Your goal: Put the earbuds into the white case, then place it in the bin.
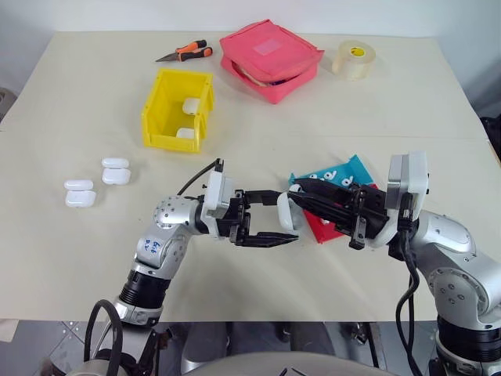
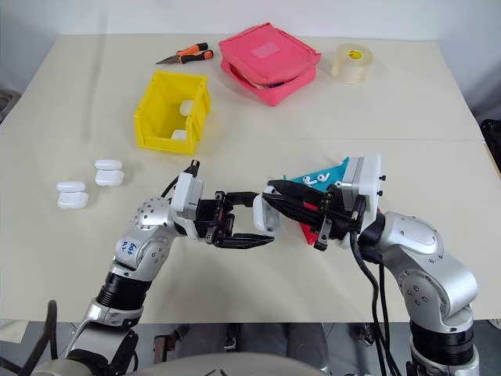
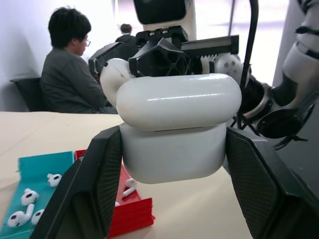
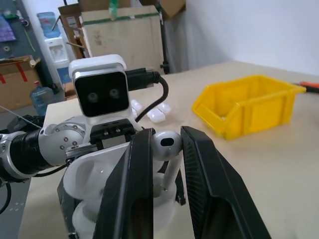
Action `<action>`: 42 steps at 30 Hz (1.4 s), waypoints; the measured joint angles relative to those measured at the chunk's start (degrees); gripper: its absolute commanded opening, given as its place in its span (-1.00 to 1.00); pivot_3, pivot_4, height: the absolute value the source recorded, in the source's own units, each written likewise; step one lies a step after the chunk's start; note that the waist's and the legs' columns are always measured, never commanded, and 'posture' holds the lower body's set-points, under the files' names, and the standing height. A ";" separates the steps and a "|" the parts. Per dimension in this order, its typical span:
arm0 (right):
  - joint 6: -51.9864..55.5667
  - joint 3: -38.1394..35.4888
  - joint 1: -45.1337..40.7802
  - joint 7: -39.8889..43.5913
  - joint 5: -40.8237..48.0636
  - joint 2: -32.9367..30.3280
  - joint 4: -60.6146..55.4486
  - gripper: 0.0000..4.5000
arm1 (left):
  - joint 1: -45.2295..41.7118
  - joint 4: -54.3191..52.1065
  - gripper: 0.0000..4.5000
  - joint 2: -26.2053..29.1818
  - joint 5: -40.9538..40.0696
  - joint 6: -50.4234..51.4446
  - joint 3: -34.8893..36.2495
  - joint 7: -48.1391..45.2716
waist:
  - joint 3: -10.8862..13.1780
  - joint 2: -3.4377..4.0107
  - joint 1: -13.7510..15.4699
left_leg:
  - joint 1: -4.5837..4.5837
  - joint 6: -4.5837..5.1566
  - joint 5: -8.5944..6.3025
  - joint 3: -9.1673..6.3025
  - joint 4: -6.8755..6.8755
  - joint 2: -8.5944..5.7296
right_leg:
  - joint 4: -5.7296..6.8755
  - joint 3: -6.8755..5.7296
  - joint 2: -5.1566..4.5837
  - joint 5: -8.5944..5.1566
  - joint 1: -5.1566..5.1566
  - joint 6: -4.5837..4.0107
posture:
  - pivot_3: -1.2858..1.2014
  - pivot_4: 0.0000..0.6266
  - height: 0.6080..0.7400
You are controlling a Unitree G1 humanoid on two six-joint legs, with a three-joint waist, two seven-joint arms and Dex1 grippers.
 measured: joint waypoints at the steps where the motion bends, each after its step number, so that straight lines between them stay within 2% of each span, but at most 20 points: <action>1: -0.86 0.44 0.16 0.10 -0.25 0.07 0.21 -0.80 | 0.00 0.00 0.23 0.16 -0.11 0.15 0.06 -0.32 | 0.00 0.00 -0.02 | 0.00 0.00 0.00 0.00 0.00 0.00 | 0.00 0.00 0.00 0.00 0.00 0.00 | 0.03 -0.52 1.00; 9: -5.16 3.76 2.05 2.12 -2.30 -0.37 1.35 -0.80 | -0.76 0.39 0.23 0.27 -0.17 0.63 0.13 -1.89 | 0.00 0.00 0.07 | -0.01 0.03 -0.01 0.01 0.01 0.00 | -0.01 0.00 0.00 0.00 0.00 0.00 | 0.03 -0.52 1.00; 20: -9.03 4.77 1.78 2.50 -4.39 -0.82 3.57 -0.80 | -3.25 6.03 0.23 -2.62 0.02 -1.57 0.13 -3.12 | 0.00 0.00 0.01 | 0.00 0.06 -0.03 0.02 0.00 0.00 | -0.02 0.00 0.01 0.00 0.00 0.00 | 0.03 -0.52 1.00; 33: -10.78 3.20 1.07 6.56 -4.97 -9.94 5.25 -0.80 | -3.27 8.74 0.23 -4.88 0.97 -4.14 0.14 -3.05 | 0.01 -0.01 0.02 | 0.00 0.10 -0.05 0.04 0.01 0.01 | -0.07 0.01 0.00 0.00 0.00 0.00 | 0.03 -0.52 1.00; 41: -7.75 4.06 -2.63 6.47 -4.22 -12.11 6.07 -0.80 | -3.68 10.89 0.23 -5.76 1.12 -7.11 0.54 -3.12 | 0.01 -0.01 0.08 | -0.01 0.10 -0.05 0.03 0.01 0.01 | -0.07 0.00 -0.01 0.00 0.01 0.00 | 0.03 -0.52 1.00; 42: -7.22 4.18 -3.07 6.44 -4.14 -12.20 6.17 -0.64 | -3.68 11.15 0.23 -5.79 1.18 -7.42 0.55 -3.13 | 0.01 -0.01 0.05 | -0.02 0.10 -0.06 0.04 0.01 0.01 | -0.08 0.00 -0.01 0.00 0.00 0.00 | 0.03 -0.52 1.00</action>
